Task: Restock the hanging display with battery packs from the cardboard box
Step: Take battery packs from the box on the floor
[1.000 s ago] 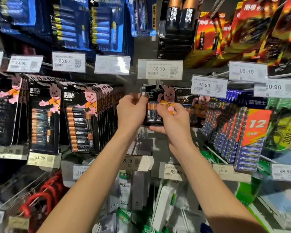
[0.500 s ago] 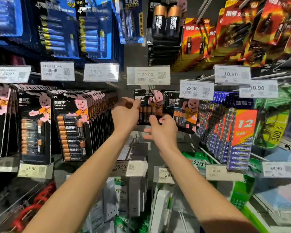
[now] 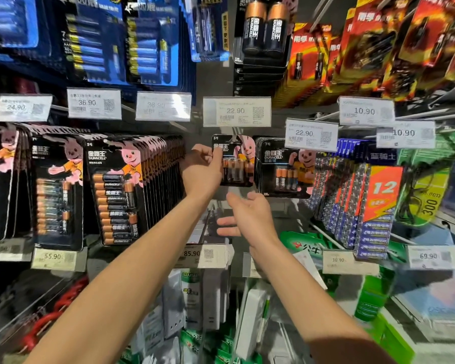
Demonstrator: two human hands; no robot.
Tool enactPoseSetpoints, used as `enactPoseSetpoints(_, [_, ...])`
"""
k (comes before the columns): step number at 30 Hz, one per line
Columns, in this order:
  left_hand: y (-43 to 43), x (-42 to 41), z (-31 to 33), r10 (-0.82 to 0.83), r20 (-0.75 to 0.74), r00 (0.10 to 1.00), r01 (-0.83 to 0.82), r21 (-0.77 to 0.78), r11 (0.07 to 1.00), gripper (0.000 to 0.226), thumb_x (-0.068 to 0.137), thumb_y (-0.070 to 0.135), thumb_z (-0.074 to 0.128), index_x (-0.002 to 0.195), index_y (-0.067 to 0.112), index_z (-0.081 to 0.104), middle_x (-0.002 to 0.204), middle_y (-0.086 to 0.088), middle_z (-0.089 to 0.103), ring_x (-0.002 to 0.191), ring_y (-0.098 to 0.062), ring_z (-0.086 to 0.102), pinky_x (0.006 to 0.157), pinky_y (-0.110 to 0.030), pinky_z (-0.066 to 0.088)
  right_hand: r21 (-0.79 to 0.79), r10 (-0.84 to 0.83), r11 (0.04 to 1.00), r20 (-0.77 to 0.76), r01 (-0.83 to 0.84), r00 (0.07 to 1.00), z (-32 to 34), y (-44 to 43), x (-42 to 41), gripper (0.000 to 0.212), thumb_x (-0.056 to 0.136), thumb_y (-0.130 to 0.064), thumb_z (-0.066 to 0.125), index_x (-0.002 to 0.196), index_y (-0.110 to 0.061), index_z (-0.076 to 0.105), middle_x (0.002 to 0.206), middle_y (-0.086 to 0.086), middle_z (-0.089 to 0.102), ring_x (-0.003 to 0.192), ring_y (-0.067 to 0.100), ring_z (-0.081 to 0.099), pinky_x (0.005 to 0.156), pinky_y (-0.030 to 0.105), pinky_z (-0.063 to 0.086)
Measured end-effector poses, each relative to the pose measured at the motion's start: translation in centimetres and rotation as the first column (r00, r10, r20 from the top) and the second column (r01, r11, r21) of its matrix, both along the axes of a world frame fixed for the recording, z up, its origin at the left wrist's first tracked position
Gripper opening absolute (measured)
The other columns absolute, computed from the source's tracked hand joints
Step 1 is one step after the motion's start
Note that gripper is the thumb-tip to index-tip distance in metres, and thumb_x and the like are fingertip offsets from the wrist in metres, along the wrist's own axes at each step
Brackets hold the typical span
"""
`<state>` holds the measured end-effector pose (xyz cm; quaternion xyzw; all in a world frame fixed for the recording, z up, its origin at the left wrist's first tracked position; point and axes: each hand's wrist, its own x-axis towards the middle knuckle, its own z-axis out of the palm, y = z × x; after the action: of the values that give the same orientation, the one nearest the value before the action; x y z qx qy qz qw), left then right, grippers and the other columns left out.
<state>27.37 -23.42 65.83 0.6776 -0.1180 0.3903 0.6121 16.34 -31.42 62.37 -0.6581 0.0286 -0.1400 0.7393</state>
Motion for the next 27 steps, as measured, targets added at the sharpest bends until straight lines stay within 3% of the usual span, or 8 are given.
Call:
enactPoseSetpoints(3, [-0.1, 0.1, 0.1, -0.002, -0.024, 1.000, 0.002, 0.015, 1.000, 0.024, 0.096, 0.025, 0.067, 0.080, 0.007, 0.063, 0.061, 0.010, 0.055, 0.050, 0.011, 0.052, 0.049, -0.008, 0.038, 0.009, 0.005, 1.000, -0.020, -0.004, 1.000, -0.3, -0.1, -0.6, 0.070, 0.101, -0.020, 0.059, 0.157, -0.010, 0.020, 0.126, 0.007, 0.058, 0.057, 0.015, 0.070, 0.052, 0.033, 0.062])
enactPoseSetpoints(6, [-0.1, -0.1, 0.2, 0.003, -0.044, 0.999, -0.002, 0.028, 1.000, 0.024, 0.096, 0.027, 0.066, 0.082, 0.007, 0.064, 0.061, 0.011, 0.056, 0.049, 0.008, 0.052, 0.047, -0.008, 0.038, 0.014, -0.001, 1.000, -0.024, 0.001, 1.000, -0.6, -0.2, -1.3, 0.065, 0.100, -0.020, 0.060, 0.154, -0.010, 0.026, 0.111, 0.005, 0.063, 0.056, 0.017, 0.069, 0.056, 0.038, 0.063])
enactPoseSetpoints(8, [0.1, -0.3, 0.3, 0.009, -0.063, 0.998, -0.007, 0.043, 0.999, 0.025, 0.095, 0.031, 0.067, 0.084, 0.009, 0.065, 0.063, 0.011, 0.058, 0.053, 0.007, 0.052, 0.047, -0.007, 0.038, 0.017, -0.010, 1.000, -0.032, 0.011, 0.999, -0.8, -0.2, -1.8, 0.061, 0.100, -0.019, 0.062, 0.151, -0.009, 0.031, 0.116, 0.011, 0.064, 0.057, 0.018, 0.068, 0.056, 0.039, 0.063])
enactPoseSetpoints(12, [0.7, -0.3, 0.1, 0.028, -0.101, 0.994, -0.022, 0.053, 0.998, 0.024, 0.093, 0.038, 0.071, 0.086, 0.016, 0.065, 0.071, 0.014, 0.061, 0.067, 0.002, 0.058, 0.059, -0.012, 0.044, -0.004, -0.046, 0.999, -0.014, 0.046, 0.999, -1.4, -0.3, -2.7, 0.043, 0.099, -0.017, 0.061, 0.138, -0.012, 0.043, 0.116, 0.015, 0.065, 0.058, 0.015, 0.067, 0.056, 0.040, 0.062])
enactPoseSetpoints(14, [1.1, -1.0, 0.1, 0.032, -0.117, 0.993, -0.027, 0.045, 0.999, 0.018, 0.093, 0.033, 0.072, 0.087, 0.019, 0.062, 0.074, 0.015, 0.060, 0.069, 0.004, 0.057, 0.066, -0.014, 0.047, -0.049, -0.063, 0.997, 0.020, 0.064, 0.998, -1.9, -0.5, -3.4, 0.032, 0.099, -0.015, 0.061, 0.129, -0.011, 0.052, 0.107, 0.012, 0.067, 0.064, 0.015, 0.069, 0.062, 0.038, 0.063])
enactPoseSetpoints(17, [2.3, -3.5, -0.2, 0.023, -0.196, 0.980, -0.010, 0.066, 0.998, 0.016, 0.094, 0.030, 0.070, 0.088, 0.020, 0.059, 0.082, 0.010, 0.060, 0.074, -0.002, 0.057, 0.063, -0.013, 0.042, -0.141, -0.096, 0.984, 0.076, 0.106, 0.992, -2.6, -1.0, -4.5, 0.021, 0.096, -0.014, 0.063, 0.117, -0.015, 0.062, 0.105, 0.010, 0.070, 0.084, 0.016, 0.072, 0.075, 0.032, 0.063])
enactPoseSetpoints(21, [4.5, -7.9, -1.8, 0.027, -0.171, 0.985, 0.019, 0.260, 0.966, 0.035, 0.093, 0.034, 0.067, 0.118, 0.011, 0.059, 0.111, -0.001, 0.063, 0.099, -0.018, 0.060, 0.082, -0.033, 0.048, -0.365, -0.118, 0.913, 0.190, 0.182, 0.975, -3.1, -1.5, -6.4, 0.021, 0.095, -0.020, 0.066, 0.115, -0.021, 0.066, 0.106, -0.007, 0.070, 0.097, 0.004, 0.066, 0.085, 0.021, 0.053])
enactPoseSetpoints(27, [7.5, -16.7, -6.6, 0.070, -0.042, 0.997, -0.038, 0.515, 0.856, 0.030, 0.092, 0.025, 0.070, 0.119, 0.014, 0.060, 0.112, 0.004, 0.060, 0.098, -0.008, 0.056, 0.087, -0.025, 0.046, -0.610, -0.043, 0.771, 0.233, 0.181, 0.971, -5.4, -1.6, -11.1, 0.032, 0.098, -0.027, 0.060, 0.130, -0.024, 0.059, 0.130, -0.010, 0.060, 0.122, 0.010, 0.054, 0.106, 0.034, 0.046])
